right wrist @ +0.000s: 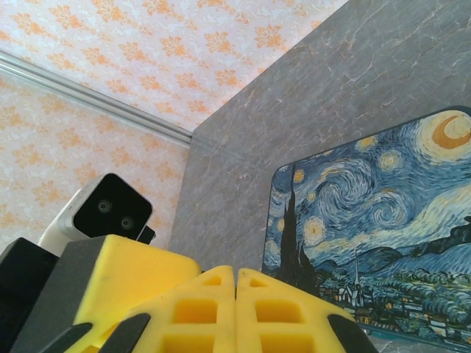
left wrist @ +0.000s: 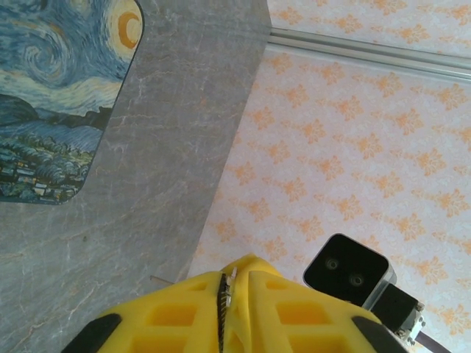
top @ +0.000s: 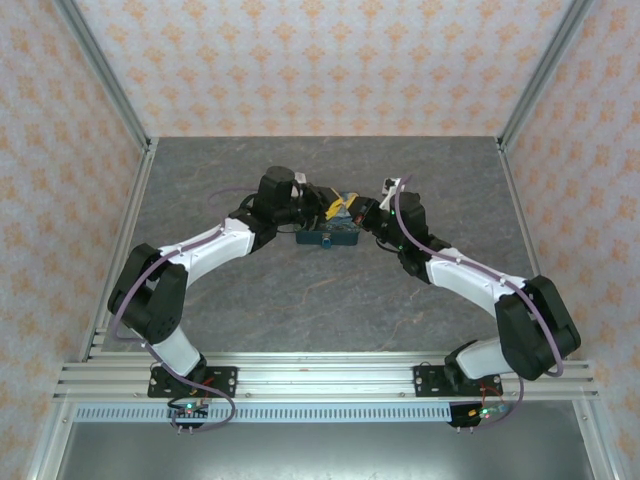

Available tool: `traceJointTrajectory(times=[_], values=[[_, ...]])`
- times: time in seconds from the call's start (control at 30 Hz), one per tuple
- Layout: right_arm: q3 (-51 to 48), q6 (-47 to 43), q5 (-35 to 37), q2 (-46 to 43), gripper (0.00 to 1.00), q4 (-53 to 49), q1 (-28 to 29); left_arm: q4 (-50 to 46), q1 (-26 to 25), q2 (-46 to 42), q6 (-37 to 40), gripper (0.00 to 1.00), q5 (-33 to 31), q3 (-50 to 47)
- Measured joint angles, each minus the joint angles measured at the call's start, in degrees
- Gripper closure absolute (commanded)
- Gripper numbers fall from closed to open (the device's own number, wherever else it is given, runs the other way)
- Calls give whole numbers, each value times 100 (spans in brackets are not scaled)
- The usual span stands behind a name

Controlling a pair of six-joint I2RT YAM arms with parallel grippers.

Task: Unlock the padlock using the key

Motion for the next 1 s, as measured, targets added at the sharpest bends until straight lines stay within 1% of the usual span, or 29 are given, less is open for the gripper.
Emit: traceJointTrajectory(times=[0.17, 0.3, 0.33, 0.4, 0.43, 0.47, 0.53, 0.63, 0.77, 0.87, 1.0], values=[[-2, 26, -4, 2, 100, 35, -28, 28, -2, 0, -4, 100, -24, 0], [-2, 50, -17, 2, 100, 44, -35, 39, -2, 0, 11, 100, -24, 0], [-2, 66, -33, 2, 96, 50, -50, 39, -2, 0, 20, 100, -24, -2], [-17, 166, -118, 2, 67, 90, -114, 57, -2, 0, 72, 100, -22, 0], [-39, 199, -164, 2, 58, 127, -153, 63, -13, 0, 129, 100, -26, 0], [-81, 245, -225, -2, 53, 181, -238, 61, -17, 0, 216, 100, -24, 0], [-179, 326, -326, -22, 47, 238, -452, 55, -17, 0, 446, 100, -22, 2], [-293, 396, -597, -76, 44, 258, -861, 37, -9, 7, 874, 100, 28, 46], [-299, 417, -1189, -87, 44, 444, -1279, 37, 11, 72, 1458, 100, 297, 254], [-297, 420, -1685, -85, 45, 605, -1414, 39, 17, 133, 1862, 100, 516, 400], [-254, 455, -2232, -42, 48, 769, -1434, 105, 55, 195, 2205, 100, 789, 461]])
